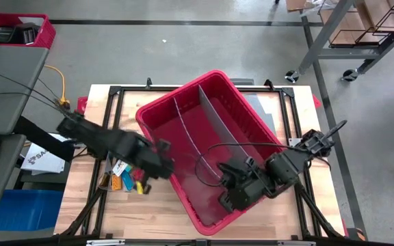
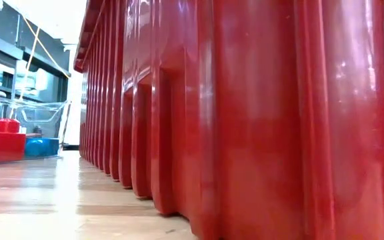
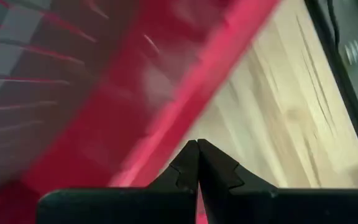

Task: Sort Items/Unsort Items

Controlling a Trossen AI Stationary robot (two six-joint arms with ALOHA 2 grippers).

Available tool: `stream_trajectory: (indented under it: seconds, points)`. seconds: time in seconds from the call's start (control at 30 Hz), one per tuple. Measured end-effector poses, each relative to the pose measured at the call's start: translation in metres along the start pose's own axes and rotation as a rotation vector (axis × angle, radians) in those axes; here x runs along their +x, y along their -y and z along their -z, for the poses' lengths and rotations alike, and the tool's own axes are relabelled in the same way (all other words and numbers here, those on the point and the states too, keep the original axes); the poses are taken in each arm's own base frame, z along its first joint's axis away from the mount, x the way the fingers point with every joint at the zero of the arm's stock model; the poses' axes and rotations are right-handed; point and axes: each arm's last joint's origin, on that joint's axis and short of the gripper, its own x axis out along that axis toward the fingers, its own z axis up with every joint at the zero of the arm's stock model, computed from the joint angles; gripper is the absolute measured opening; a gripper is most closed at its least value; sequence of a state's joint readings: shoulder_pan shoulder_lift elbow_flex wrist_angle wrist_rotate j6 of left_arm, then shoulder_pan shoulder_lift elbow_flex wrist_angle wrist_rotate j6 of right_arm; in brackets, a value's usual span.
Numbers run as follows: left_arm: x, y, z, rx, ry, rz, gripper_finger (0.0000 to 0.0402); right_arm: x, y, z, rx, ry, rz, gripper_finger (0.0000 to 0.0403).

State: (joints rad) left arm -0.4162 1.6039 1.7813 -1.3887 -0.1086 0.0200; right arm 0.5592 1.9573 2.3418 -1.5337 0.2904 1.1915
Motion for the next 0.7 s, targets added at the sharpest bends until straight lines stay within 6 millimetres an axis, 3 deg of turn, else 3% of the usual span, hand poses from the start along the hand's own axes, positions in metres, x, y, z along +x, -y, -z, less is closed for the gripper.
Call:
stream_trajectory:
  seconds: [0.17,0.33,0.5,0.7]
  points:
    - [-0.05,-0.01,0.023,-0.034,0.261,-0.068,0.0,0.023,0.005,-0.013,-0.087,-0.116,0.046,0.0045]
    - [-0.077,-0.012,0.057,-0.138,0.36,-0.116,0.0,0.046,0.003,-0.021,-0.125,-0.154,0.074,0.0133]
    - [-0.08,-0.008,0.09,-0.233,0.397,-0.107,0.0,0.065,-0.002,-0.017,-0.164,-0.184,0.111,0.0204]
    - [-0.064,-0.004,0.11,-0.262,0.438,-0.111,0.0,0.083,-0.002,-0.022,-0.108,-0.191,0.155,0.0216]
